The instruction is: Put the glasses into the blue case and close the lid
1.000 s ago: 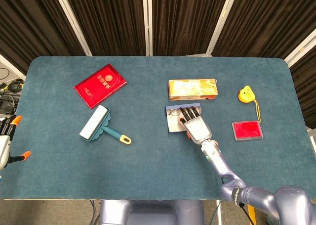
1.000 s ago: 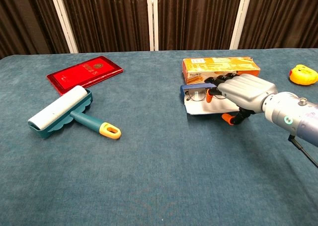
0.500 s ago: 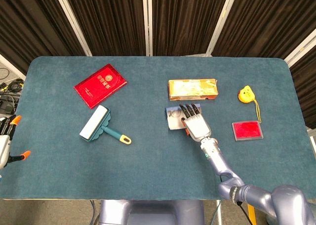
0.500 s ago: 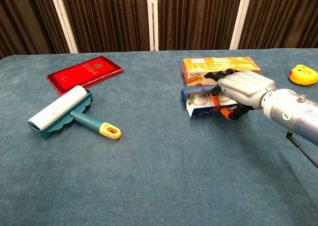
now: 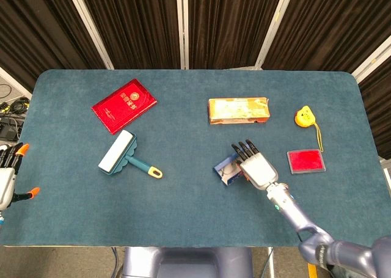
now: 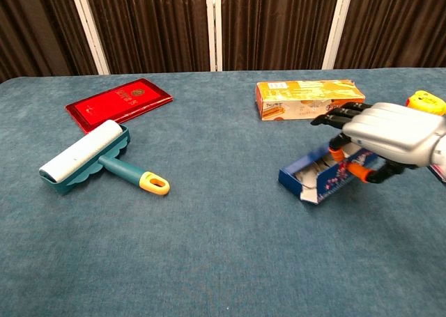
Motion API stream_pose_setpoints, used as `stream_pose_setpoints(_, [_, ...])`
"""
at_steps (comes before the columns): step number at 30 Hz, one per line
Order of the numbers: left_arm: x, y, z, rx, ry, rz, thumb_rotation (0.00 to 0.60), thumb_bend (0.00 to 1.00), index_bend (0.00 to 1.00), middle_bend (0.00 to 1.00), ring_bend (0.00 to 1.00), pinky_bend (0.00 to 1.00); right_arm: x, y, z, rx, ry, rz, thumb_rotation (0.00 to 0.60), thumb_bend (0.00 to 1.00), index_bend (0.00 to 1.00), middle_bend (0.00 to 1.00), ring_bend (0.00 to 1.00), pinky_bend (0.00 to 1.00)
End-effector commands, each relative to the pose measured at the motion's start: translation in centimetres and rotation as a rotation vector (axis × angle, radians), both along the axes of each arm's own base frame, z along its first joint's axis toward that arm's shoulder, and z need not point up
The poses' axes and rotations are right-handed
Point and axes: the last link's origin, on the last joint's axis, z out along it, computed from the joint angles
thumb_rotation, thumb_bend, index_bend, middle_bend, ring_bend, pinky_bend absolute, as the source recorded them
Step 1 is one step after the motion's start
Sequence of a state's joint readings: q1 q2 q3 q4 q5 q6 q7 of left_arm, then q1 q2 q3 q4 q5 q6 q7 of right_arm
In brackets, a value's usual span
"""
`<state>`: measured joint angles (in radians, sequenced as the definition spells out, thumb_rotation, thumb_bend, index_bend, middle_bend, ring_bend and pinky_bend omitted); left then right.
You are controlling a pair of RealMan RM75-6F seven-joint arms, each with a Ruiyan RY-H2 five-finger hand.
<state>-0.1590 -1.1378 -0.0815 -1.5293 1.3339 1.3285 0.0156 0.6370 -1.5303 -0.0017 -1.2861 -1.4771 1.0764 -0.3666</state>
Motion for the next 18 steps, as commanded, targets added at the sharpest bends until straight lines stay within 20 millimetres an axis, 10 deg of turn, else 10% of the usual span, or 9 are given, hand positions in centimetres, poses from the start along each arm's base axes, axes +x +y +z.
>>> stream_pose_setpoints(1, [0.0, 0.0, 0.0, -0.002, 0.001, 0.000, 0.600, 0.00, 0.00, 0.00, 0.00, 0.00, -0.4, 2.3, 2.0, 0.032, 0.052, 0.058, 0.600, 0.48, 0.68, 0.06, 0.00, 0.00])
stream_pose_setpoints(18, [-0.1, 0.0, 0.1, -0.001, 0.000, 0.009, 0.600, 0.00, 0.00, 0.00, 0.00, 0.00, 2.6, 1.3, -0.3, 0.040, 0.177, 0.159, 0.600, 0.49, 0.66, 0.04, 0.00, 0.00])
